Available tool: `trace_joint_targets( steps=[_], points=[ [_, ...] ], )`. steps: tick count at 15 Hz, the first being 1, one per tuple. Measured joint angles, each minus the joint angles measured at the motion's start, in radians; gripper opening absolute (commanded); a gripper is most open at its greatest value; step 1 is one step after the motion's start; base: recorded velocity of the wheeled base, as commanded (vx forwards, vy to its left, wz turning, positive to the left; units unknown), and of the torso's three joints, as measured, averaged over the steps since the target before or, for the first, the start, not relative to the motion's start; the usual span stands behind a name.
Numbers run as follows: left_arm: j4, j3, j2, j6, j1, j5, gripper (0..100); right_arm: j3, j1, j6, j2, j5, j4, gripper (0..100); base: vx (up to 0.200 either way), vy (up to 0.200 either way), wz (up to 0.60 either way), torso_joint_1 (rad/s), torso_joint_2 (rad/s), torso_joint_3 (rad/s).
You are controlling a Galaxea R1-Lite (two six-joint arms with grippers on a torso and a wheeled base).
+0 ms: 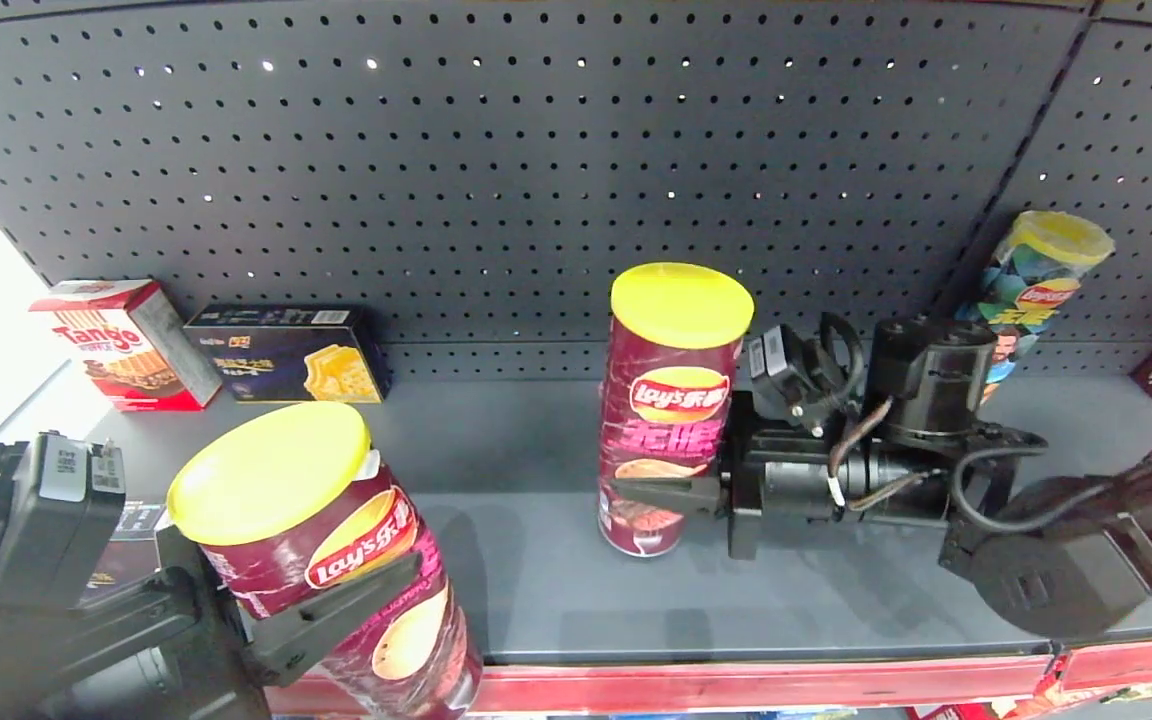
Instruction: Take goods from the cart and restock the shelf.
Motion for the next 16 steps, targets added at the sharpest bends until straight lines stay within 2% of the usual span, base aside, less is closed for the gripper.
trace_joint_targets(
  steps=[2, 4, 14, 15, 16],
  points=[
    [-0.001, 0.0, -0.003, 0.0, 0.0, 0.002, 0, 0.123, 0.033, 0.0, -0.03, -0.013, -0.097, 0, 0.0, 0.0, 0.0, 0.0, 0.0, 0.0],
    [-0.001, 0.001, -0.005, 0.0, 0.001, 0.005, 0, 0.19, 0.047, -0.003, -0.046, -0.012, -0.125, 0, 0.0, 0.0, 0.0, 0.0, 0.0, 0.0],
    [0.0, 0.003, -0.005, 0.0, 0.0, 0.0, 0, 0.224, 0.006, -0.034, -0.007, -0.011, -0.126, 0, 0.0, 0.0, 0.0, 0.0, 0.0, 0.0],
    [0.0, 0.003, -0.005, 0.0, 0.0, 0.0, 0, 0.224, 0.005, -0.037, 0.0, -0.011, -0.126, 100, 0.0, 0.0, 0.0, 0.0, 0.0, 0.0],
    [0.0, 0.003, -0.005, 0.0, 0.0, 0.0, 0, 0.223, 0.003, -0.045, 0.005, -0.011, -0.127, 100, 0.0, 0.0, 0.0, 0.0, 0.0, 0.0]
  ],
)
